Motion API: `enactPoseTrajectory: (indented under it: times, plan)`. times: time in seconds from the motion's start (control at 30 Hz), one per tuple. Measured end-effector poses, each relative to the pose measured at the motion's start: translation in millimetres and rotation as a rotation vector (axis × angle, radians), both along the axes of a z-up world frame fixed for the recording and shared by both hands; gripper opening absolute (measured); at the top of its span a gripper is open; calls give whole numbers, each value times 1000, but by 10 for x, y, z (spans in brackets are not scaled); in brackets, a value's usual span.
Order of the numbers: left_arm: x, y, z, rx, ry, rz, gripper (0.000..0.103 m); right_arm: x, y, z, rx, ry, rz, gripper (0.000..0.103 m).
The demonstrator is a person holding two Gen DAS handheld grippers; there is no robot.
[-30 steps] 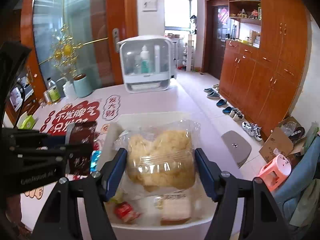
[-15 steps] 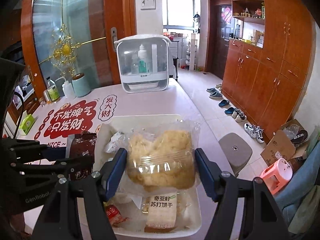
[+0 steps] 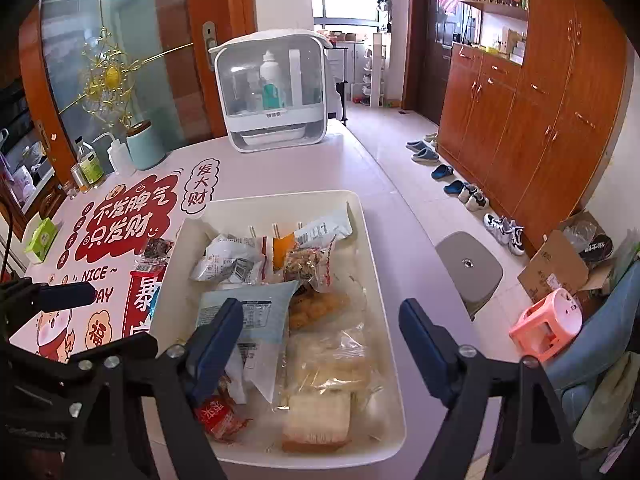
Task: Organize snacks
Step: 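Open both grippers over the white tray to drop the snacks, then withdraw both open grippers from the tray to the remaining snacks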
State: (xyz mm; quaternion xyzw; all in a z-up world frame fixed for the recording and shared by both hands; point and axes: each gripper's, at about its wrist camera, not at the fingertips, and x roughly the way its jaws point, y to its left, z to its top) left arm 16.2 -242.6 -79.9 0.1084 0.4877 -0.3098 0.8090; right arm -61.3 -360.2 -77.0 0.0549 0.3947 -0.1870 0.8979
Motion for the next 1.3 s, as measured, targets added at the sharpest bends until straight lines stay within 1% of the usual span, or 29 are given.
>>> enactPoseTrajectory:
  times: [0.37,0.6,0.73,0.9,0.97,1.13,1.23,1.27,1.3]
  plan:
    - [-68,142,51,26,-19,15,91,-30,92,15,13,0,13,82]
    - [-93,413,130,55,-53,49,91,-9,227,-11,24,9,30,82]
    - [-70,665,182,70,-70,89,91,56,352,-37,37,14,49,82]
    - [5,1088,280,116,-120,167,91,179,593,-42,47,12,97,82]
    - [59,1272,306,124,-124,202,91,198,630,-44,48,12,103,82]
    - [202,1690,363,139,-139,279,91,299,864,-44,70,11,159,82]
    - [284,1860,418,151,-152,295,91,372,1083,-35,79,5,208,82]
    - [300,1894,449,156,-160,287,91,372,1083,-35,79,5,208,82]
    - [321,1934,517,180,-188,270,91,403,1204,-20,73,5,229,82]
